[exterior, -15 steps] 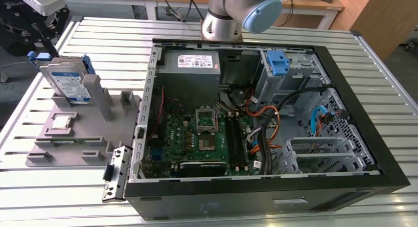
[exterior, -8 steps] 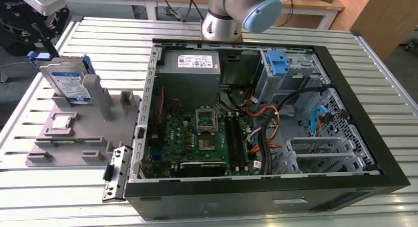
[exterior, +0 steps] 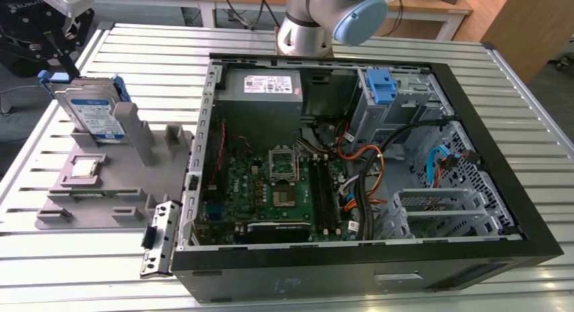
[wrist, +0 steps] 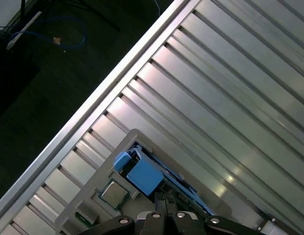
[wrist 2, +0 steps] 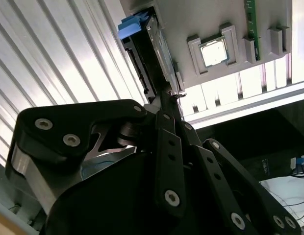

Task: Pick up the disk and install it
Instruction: 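Pick up the disk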

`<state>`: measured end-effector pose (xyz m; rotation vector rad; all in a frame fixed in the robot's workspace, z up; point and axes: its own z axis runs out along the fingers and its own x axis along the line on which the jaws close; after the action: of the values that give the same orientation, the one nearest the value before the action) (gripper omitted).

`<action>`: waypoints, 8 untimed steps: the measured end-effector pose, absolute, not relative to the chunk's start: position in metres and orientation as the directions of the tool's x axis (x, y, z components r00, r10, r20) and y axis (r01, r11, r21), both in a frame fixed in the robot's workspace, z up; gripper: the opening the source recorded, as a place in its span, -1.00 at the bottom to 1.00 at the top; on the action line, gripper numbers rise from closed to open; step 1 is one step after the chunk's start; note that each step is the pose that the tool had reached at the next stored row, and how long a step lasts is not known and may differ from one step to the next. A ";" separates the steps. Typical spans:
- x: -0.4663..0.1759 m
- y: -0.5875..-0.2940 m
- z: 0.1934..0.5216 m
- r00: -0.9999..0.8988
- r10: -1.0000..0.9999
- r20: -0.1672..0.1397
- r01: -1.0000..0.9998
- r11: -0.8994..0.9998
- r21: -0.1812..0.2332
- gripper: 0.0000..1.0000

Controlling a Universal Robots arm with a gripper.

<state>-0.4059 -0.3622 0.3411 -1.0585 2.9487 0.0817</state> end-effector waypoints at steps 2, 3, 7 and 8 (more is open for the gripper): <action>-0.406 -0.362 0.341 -0.770 -0.638 -0.025 -0.638 0.769 0.047 -0.80; -0.406 -0.362 0.341 -0.770 -0.638 -0.025 -0.638 0.769 0.047 -0.80; -0.406 -0.362 0.341 -0.770 -0.638 -0.025 -0.638 0.769 0.047 -0.80; -0.406 -0.362 0.341 -0.769 -0.639 -0.025 -0.639 0.768 0.046 -0.80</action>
<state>-0.4059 -0.3622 0.3411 -1.0647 2.9466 0.0817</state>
